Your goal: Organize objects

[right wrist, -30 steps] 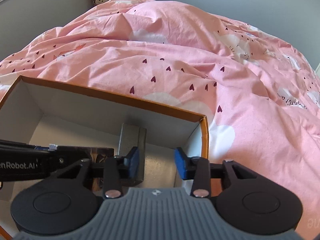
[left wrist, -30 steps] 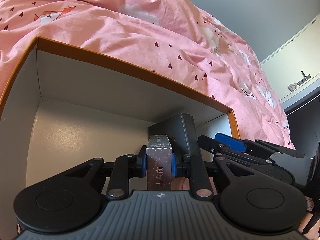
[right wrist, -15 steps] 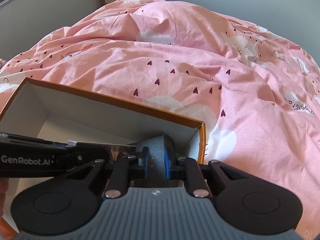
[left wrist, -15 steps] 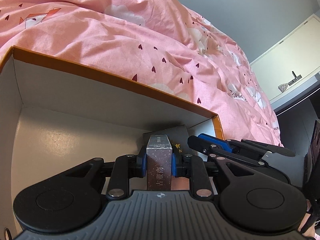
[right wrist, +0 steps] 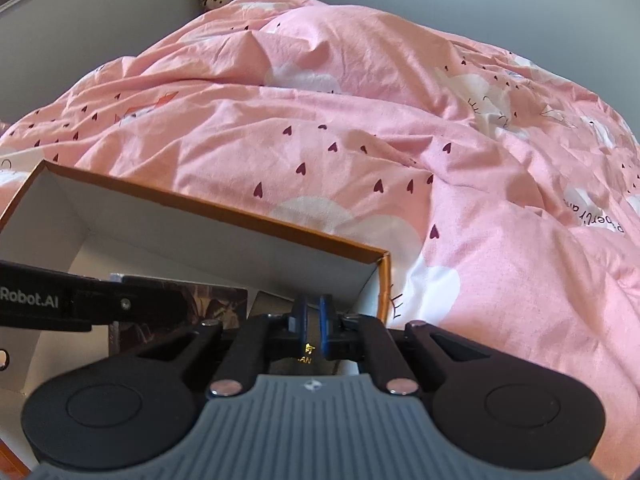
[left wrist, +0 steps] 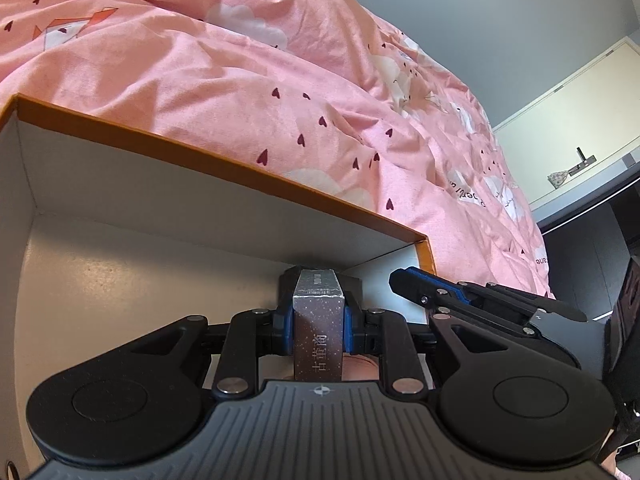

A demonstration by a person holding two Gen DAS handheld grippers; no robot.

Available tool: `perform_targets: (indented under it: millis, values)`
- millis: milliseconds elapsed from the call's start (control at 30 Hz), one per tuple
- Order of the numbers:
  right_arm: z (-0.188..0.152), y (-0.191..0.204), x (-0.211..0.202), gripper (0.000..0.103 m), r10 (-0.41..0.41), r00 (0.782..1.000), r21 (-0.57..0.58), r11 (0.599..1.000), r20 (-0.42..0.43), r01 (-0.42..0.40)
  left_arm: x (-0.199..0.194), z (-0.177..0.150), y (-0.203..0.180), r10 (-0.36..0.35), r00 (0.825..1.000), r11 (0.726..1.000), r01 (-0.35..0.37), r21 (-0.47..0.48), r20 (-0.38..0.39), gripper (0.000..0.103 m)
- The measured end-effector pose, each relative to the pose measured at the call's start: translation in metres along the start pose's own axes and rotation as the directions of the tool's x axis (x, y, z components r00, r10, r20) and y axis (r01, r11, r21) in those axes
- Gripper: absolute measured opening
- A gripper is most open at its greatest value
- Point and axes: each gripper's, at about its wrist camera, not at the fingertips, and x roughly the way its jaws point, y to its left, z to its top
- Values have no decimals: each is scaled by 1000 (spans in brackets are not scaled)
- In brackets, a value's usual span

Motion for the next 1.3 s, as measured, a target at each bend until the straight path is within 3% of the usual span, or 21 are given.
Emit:
perform_targets:
  millis: [100,233,433,567,667,800,900,1067,1233,1300]
  values:
    - [-1,-6,-13,6,-31,999,16,999,43,31,9,2,-8,-25,1000,1000,25,13,-6,25]
    - [-4,-15,-21,7,-37,998,48,998,56,34,30,9,-14,-69,994,997,71,21,-81,25]
    - [-10,-24,-22,7,-38,997,69,997,64,33,48,15,-17,-86,989,996,86,0,-117,26]
    - [-12,-28,-21,7,-34,997,81,996,64,29,50,17,-23,25,995,999,-22,37,-98,35]
    - [-13,-29,-21,7,-32,997,89,996,67,26,54,18,-25,65,993,997,-59,55,-98,40]
    - [-15,-29,-20,7,-30,997,93,995,65,24,61,14,-30,157,984,985,-149,90,-87,54]
    - [-16,-30,-19,7,-31,998,94,995,57,25,67,14,-30,176,981,982,-169,86,-79,62]
    - [-20,-30,-19,8,-34,998,85,996,43,30,66,11,-34,239,970,963,-229,143,-54,66]
    - [-23,-30,-17,8,-29,999,82,996,28,26,50,9,-33,245,969,957,-235,173,-42,67]
    - [-24,-29,-16,8,-26,999,83,996,25,23,47,7,-30,253,966,955,-240,177,-59,60]
